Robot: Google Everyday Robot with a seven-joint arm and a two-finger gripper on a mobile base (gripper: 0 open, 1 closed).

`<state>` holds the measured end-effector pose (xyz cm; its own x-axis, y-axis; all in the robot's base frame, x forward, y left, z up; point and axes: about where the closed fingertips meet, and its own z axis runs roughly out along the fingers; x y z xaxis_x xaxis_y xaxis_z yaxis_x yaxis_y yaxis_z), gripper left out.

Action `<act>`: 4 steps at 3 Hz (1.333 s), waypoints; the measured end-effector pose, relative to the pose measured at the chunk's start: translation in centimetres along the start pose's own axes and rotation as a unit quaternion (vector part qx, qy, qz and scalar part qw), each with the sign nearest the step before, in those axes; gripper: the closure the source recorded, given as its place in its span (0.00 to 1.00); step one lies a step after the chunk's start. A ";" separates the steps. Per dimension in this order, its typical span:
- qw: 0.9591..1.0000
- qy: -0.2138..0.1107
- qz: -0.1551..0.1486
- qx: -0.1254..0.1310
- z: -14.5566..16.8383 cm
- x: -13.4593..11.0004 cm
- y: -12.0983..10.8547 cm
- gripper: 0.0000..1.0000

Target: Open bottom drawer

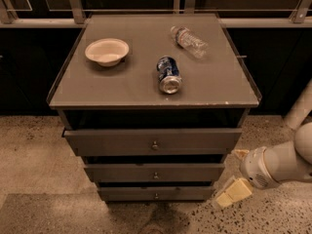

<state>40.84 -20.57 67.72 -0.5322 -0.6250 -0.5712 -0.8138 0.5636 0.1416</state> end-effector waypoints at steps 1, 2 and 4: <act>0.997 -0.058 0.043 -0.019 3.8 3.7 -0.8 0.00; 0.989 -0.125 0.067 -0.041 7.4 6.9 -1.9 0.00; 0.979 -0.156 0.103 -0.079 11.7 10.0 -2.9 0.00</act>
Offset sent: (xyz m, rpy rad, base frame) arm -0.0054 -0.0290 -0.1715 0.4799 -0.0311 -0.1458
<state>40.59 -22.11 52.09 -0.6119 -0.2967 -0.7332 -0.7352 0.5551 0.3890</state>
